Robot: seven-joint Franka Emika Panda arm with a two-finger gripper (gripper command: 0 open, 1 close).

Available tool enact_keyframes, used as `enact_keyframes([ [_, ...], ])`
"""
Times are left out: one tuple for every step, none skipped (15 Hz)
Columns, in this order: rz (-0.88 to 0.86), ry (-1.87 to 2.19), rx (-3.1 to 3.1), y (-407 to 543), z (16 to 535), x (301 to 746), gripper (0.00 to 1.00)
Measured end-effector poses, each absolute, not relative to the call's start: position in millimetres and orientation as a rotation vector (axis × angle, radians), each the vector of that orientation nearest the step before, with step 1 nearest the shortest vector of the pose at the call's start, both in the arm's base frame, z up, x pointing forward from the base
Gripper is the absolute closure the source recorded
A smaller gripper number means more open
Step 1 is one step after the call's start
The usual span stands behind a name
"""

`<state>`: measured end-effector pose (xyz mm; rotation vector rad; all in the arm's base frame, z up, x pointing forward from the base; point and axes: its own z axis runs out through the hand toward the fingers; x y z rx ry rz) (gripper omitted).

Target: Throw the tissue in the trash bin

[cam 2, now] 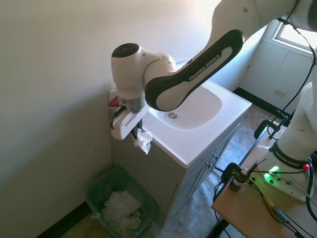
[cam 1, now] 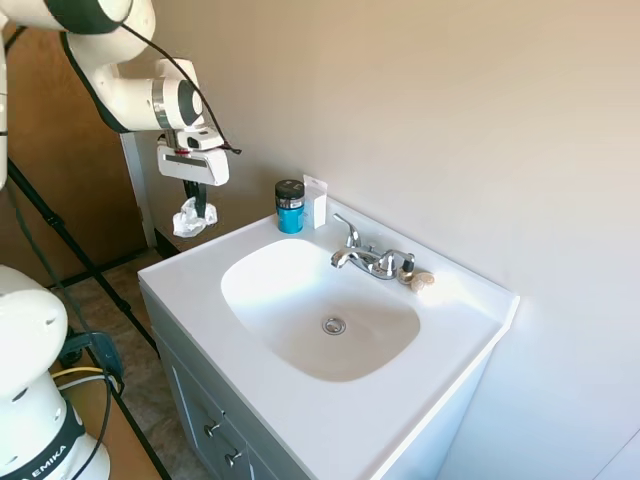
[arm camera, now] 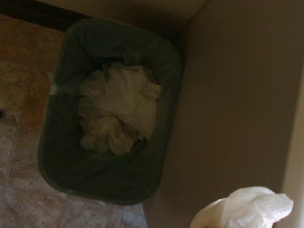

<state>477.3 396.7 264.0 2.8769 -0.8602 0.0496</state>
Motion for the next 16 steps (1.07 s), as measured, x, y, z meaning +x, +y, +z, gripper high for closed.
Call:
enact_keyframes([
  [0.046, -0.863, 2.875, 405, 259, 486, 0.0],
  [0.04, -0.867, 2.871, 410, 252, 495, 0.0],
  [0.03, -0.868, 2.867, 414, 244, 500, 0.0],
  [0.021, -0.868, 2.864, 416, 238, 504, 0.0],
  [0.015, -0.869, 2.861, 418, 232, 508, 0.0],
  [0.01, -0.868, 2.859, 419, 227, 509, 0.0],
  [0.006, -0.867, 2.858, 420, 224, 510, 0.0],
  [0.002, -0.866, 2.858, 420, 223, 510, 0.0],
  [0.0, -0.863, 2.858, 421, 222, 509, 0.0],
  [-0.002, -0.86, 2.857, 420, 222, 509, 0.0],
  [-0.004, -0.857, 2.854, 420, 222, 509, 0.0],
  [-0.006, -0.855, 2.851, 419, 222, 509, 0.0],
  [-0.009, -0.852, 2.847, 420, 221, 508, 0.0],
  [-0.011, -0.848, 2.845, 420, 221, 506, 0.0],
  [-0.011, -0.843, 2.845, 422, 221, 505, 0.0],
  [-0.011, -0.838, 2.846, 423, 221, 504, 0.0],
])
